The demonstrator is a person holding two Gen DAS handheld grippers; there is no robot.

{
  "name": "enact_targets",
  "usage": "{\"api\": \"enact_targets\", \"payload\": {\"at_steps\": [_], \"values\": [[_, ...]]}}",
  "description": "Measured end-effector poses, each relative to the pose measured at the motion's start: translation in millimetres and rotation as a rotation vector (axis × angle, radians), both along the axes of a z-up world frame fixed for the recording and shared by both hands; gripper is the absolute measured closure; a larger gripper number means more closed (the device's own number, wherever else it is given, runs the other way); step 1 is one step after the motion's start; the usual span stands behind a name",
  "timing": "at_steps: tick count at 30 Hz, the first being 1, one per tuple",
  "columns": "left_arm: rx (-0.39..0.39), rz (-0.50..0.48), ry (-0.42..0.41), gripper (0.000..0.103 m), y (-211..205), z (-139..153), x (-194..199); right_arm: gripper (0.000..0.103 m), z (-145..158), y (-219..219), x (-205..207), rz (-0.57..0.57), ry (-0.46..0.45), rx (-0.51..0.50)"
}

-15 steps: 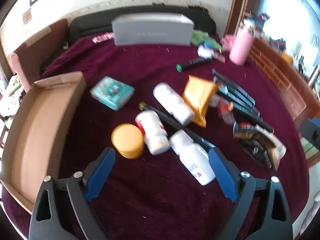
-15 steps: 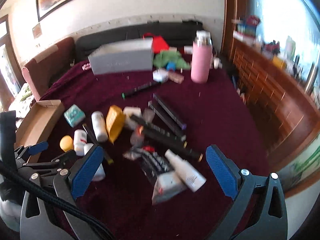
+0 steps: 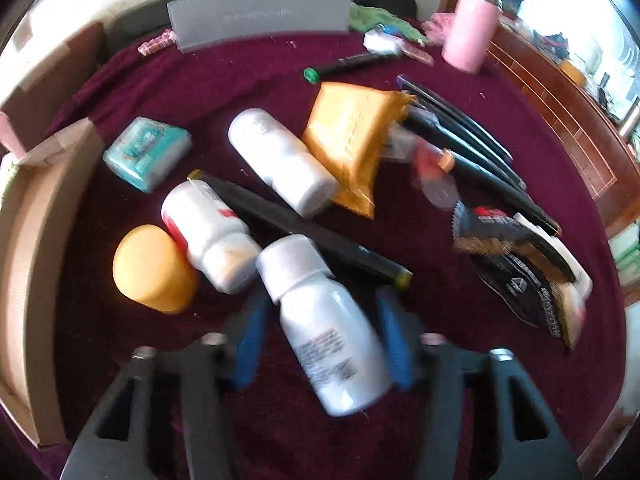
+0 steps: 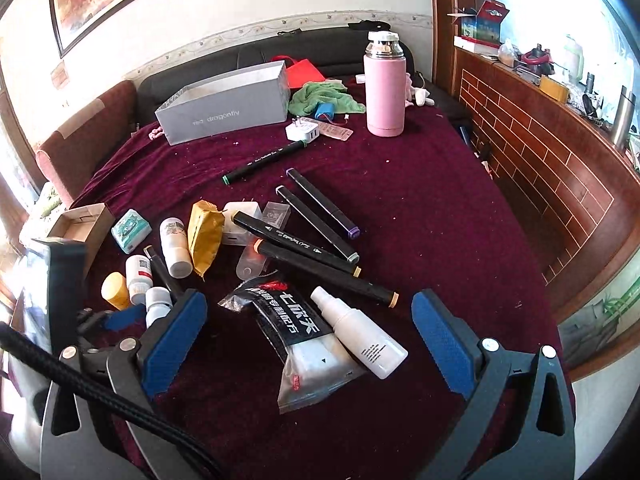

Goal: Organize objects
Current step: 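Grasp the small white bottle with the left gripper, then lift the white bottle with the left gripper while the right gripper grasps the yellow container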

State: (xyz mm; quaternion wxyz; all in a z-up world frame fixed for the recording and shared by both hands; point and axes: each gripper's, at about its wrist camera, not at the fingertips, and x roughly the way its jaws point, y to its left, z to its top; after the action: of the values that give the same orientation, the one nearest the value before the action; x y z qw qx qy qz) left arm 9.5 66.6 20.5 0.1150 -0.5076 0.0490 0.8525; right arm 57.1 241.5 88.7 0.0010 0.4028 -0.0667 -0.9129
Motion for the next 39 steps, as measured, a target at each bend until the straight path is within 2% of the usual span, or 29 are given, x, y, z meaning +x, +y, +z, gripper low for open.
{"api": "enact_targets", "payload": {"at_steps": [3, 8, 11, 15, 17, 20, 22, 25, 30, 35, 39], "values": [[0.083, -0.002, -0.004, 0.073, -20.2, 2.0, 5.1, 0.000, -1.0, -0.4, 0.4, 0.007, -0.006, -0.001], [0.155, 0.023, 0.005, 0.073, -62.0, 11.9, 22.9, 0.000, -2.6, -11.2, -3.8, 0.046, -0.027, -0.011], [0.186, 0.045, 0.025, 0.073, -94.3, 20.4, 34.4, 0.000, -4.2, -29.1, -8.9, 0.113, -0.047, -0.034], [0.231, 0.110, 0.026, 0.073, -134.1, 24.1, 40.5, 0.000, -12.9, -70.9, -22.0, 0.222, -0.091, -0.001], [0.230, 0.132, 0.038, 0.073, -147.9, 27.3, 44.7, 0.002, -22.1, -93.0, -30.9, 0.253, -0.118, 0.017], [0.251, 0.143, 0.055, 0.073, -163.3, 33.4, 51.9, 0.010, -35.8, -123.1, -47.3, 0.311, -0.159, 0.064], [0.253, 0.152, 0.076, 0.073, -170.3, 38.2, 56.3, 0.022, -43.1, -137.1, -57.3, 0.337, -0.193, 0.056], [0.243, 0.151, 0.115, 0.073, -178.1, 45.5, 62.3, 0.023, -42.9, -159.3, -66.0, 0.390, -0.219, -0.021], [0.242, 0.151, 0.153, 0.073, -190.4, 52.1, 69.1, 0.022, -39.6, -201.4, -66.6, 0.463, -0.195, -0.049], [0.264, 0.175, 0.153, 0.073, -207.4, 48.9, 69.0, 0.022, -56.6, -229.7, -76.0, 0.445, -0.235, 0.042], [0.280, 0.192, 0.149, 0.073, -219.4, 45.6, 69.4, 0.022, -67.9, -243.9, -80.7, 0.405, -0.219, 0.150]]}}
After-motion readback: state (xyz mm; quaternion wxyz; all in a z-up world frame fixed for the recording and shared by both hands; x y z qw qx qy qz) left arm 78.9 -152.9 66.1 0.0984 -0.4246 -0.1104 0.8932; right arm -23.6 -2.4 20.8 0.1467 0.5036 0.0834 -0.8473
